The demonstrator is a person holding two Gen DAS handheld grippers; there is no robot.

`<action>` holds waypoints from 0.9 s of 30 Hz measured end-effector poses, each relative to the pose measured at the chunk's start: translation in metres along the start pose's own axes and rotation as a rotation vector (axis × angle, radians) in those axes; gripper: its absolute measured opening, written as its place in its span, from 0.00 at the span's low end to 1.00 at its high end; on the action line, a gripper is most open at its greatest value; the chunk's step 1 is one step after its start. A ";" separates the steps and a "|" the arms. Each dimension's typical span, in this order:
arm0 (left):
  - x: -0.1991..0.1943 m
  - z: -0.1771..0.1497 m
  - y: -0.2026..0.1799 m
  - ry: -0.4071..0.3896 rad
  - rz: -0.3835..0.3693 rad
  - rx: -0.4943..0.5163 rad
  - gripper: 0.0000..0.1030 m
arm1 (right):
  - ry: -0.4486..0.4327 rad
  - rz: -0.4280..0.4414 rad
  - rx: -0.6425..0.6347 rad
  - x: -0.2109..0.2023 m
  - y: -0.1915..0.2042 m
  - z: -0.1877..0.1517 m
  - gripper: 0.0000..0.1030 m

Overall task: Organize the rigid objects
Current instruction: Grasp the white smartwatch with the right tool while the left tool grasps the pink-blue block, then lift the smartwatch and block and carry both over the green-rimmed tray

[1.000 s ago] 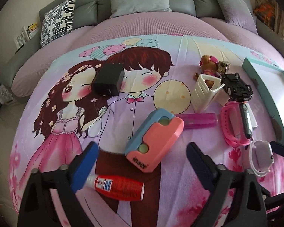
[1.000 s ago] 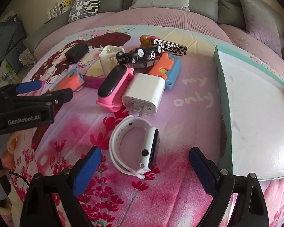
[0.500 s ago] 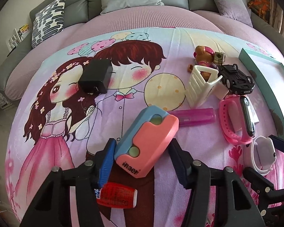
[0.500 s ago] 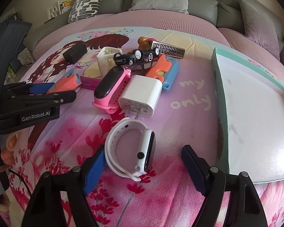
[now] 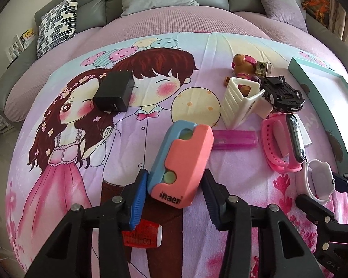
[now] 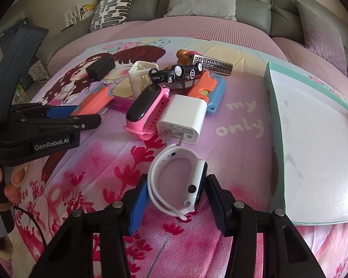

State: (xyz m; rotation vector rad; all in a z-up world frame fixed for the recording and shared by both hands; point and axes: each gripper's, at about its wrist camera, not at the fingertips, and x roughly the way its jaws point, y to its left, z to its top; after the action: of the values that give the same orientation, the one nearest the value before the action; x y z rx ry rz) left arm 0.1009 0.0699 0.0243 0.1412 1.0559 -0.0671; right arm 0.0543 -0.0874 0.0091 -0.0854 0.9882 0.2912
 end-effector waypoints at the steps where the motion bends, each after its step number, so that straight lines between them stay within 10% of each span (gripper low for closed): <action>1: -0.001 0.000 0.001 -0.002 0.002 -0.006 0.46 | 0.000 0.003 0.003 -0.001 -0.001 0.000 0.50; 11: -0.028 0.001 0.001 -0.070 0.020 -0.039 0.39 | -0.030 0.021 0.031 -0.016 -0.012 0.000 0.50; 13: -0.031 0.003 0.001 -0.078 0.021 -0.042 0.20 | -0.037 0.023 0.037 -0.020 -0.014 0.001 0.50; 27: -0.022 0.008 0.001 -0.090 0.039 -0.046 0.20 | -0.025 0.035 0.066 -0.015 -0.023 0.001 0.50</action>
State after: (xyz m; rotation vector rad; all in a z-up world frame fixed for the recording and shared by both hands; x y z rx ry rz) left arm 0.0971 0.0698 0.0473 0.1162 0.9637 -0.0139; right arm 0.0539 -0.1127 0.0208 -0.0048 0.9739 0.2906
